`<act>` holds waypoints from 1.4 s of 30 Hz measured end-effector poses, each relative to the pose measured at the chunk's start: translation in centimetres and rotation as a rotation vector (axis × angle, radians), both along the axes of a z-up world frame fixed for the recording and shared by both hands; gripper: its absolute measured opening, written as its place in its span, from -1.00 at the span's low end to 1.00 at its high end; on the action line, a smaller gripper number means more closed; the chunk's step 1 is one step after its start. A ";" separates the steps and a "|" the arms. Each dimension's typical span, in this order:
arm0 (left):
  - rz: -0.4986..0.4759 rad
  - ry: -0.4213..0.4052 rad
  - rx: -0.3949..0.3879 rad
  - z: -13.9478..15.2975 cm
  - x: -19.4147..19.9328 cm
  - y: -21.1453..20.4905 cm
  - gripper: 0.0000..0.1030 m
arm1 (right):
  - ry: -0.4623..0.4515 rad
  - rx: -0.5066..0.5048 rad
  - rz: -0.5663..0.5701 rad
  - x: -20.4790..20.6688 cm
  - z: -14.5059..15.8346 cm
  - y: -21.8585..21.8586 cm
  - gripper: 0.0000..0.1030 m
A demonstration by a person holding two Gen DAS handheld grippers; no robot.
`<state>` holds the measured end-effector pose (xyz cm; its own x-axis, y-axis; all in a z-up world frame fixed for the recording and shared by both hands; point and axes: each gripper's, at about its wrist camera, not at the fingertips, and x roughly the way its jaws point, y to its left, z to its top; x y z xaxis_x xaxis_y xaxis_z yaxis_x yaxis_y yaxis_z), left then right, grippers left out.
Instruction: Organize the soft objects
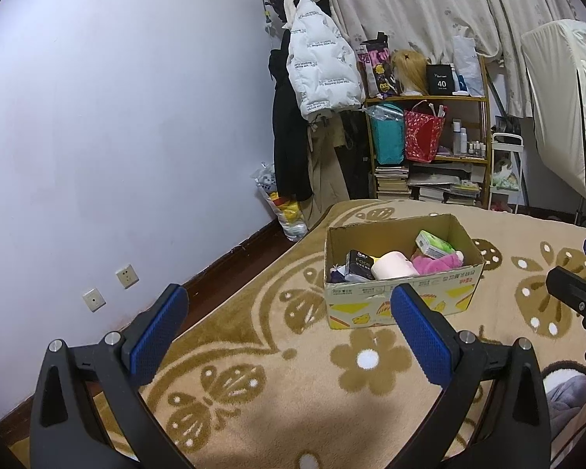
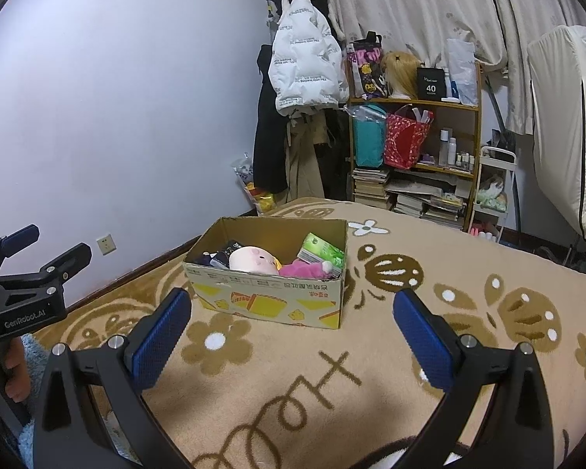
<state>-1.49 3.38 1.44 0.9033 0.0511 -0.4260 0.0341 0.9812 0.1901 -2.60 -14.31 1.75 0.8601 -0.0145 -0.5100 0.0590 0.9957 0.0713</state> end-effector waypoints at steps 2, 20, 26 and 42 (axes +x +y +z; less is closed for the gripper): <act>-0.001 0.001 -0.001 0.0 0.0 0.0 0.99 | 0.001 -0.001 0.001 0.0 0.0 0.0 1.00; -0.003 -0.002 -0.001 -0.6 -0.4 0.0 0.99 | 0.004 0.003 -0.007 -0.2 -0.3 -0.4 1.00; -0.007 -0.004 0.001 -0.5 -0.6 0.0 0.99 | 0.004 0.003 -0.006 -0.2 -0.2 -0.4 1.00; -0.029 0.001 -0.007 -0.1 -1.0 -0.1 0.99 | 0.016 0.008 -0.012 -0.2 -0.6 -0.7 1.00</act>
